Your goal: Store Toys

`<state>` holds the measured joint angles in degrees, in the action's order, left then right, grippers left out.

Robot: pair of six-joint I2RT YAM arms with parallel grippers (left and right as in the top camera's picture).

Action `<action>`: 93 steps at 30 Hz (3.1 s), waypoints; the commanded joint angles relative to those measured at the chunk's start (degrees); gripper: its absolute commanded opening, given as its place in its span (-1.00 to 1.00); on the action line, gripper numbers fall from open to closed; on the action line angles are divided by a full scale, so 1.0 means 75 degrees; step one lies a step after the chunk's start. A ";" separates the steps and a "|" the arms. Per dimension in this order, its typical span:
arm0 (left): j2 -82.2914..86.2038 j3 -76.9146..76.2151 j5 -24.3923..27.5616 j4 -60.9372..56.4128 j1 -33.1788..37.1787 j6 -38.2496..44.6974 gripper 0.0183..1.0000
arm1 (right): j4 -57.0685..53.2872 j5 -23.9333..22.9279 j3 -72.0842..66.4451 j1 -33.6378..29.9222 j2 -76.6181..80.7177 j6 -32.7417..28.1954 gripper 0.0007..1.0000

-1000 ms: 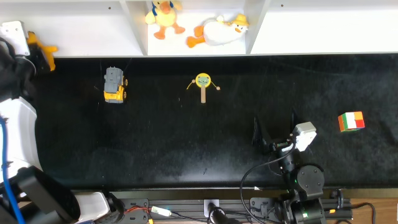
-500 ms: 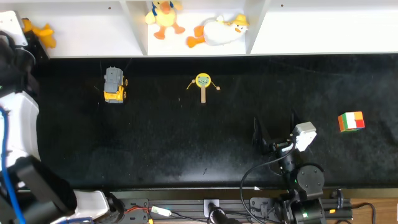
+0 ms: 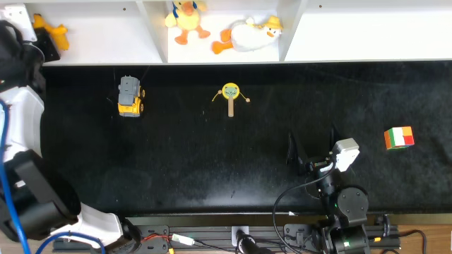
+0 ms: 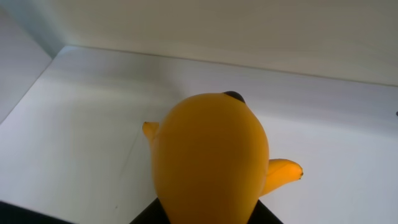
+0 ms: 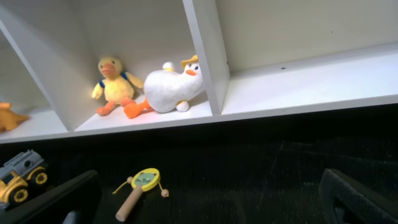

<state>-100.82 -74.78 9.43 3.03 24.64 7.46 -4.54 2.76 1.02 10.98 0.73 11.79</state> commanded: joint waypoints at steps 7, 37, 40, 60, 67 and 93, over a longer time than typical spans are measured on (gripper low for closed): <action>-0.0291 -0.0248 0.0131 0.0029 -0.0154 0.0172 -0.61 | 0.0044 0.0023 -0.0102 0.0047 -0.0070 0.0000 0.99; -0.0178 -0.0248 0.0111 -0.0256 -0.0152 0.0195 1.00 | 0.0044 0.0023 -0.0102 0.0047 -0.0070 0.0003 0.99; -0.0041 -0.0248 0.0111 -0.0251 -0.0152 0.0195 1.00 | 0.0047 0.0023 -0.0102 0.0047 -0.0070 0.0003 0.99; 0.1428 -0.0248 -0.0201 0.2084 -0.0064 0.0192 1.00 | 0.0044 0.0023 -0.0102 0.0047 -0.0070 0.0000 0.99; 0.2547 -0.0245 -0.0466 0.3742 -0.0064 0.0195 1.00 | 0.0044 0.0023 -0.0102 0.0047 -0.0070 0.0003 0.99; 0.3066 0.2057 -0.0676 0.4931 -0.2005 0.0137 1.00 | 0.0044 0.0023 -0.0102 0.0047 -0.0070 0.0003 0.99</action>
<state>-77.06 -62.15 5.63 41.65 9.76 9.54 -4.49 2.76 1.02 10.98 0.73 11.77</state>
